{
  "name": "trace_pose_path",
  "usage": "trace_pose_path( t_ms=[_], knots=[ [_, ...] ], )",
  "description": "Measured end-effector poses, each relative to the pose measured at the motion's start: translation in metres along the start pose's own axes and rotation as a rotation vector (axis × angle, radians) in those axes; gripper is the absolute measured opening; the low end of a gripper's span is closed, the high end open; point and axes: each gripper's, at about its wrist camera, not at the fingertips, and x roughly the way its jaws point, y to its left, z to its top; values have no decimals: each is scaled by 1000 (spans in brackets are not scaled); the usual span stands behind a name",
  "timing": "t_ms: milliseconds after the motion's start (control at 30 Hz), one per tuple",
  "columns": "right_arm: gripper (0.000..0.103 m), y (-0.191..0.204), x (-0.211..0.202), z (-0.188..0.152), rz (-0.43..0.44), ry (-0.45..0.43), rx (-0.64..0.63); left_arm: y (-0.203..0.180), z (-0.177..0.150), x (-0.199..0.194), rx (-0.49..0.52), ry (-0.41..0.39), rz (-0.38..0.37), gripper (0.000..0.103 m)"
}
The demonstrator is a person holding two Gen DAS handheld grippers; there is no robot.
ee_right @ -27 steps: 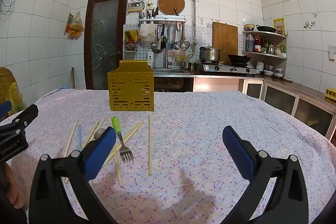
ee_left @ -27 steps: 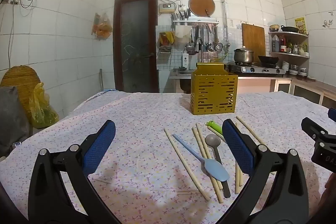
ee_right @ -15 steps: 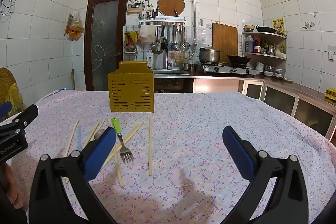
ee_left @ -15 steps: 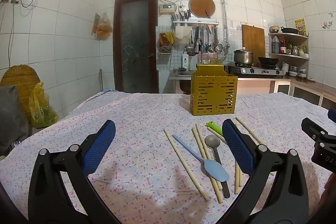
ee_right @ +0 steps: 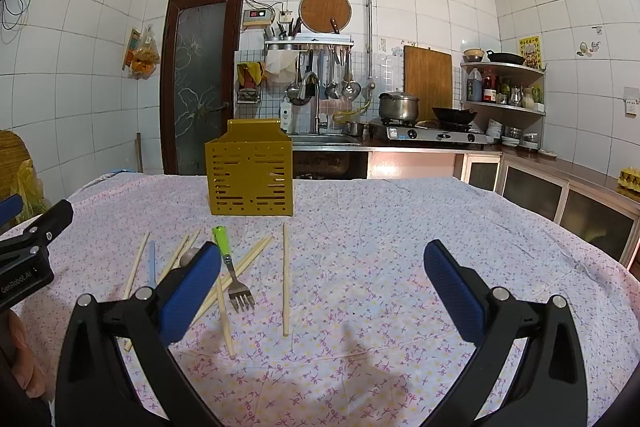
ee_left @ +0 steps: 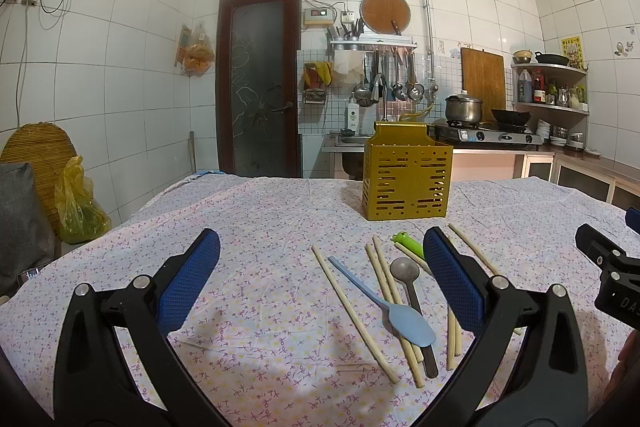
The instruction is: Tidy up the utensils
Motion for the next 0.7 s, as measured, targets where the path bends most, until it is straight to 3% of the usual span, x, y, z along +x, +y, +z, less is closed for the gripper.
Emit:
trace_pose_path(
  t_ms=[700],
  knots=[
    [99,0,-1,-1,0,-4,1,0,0,0,-1,1,0,98]
  ],
)
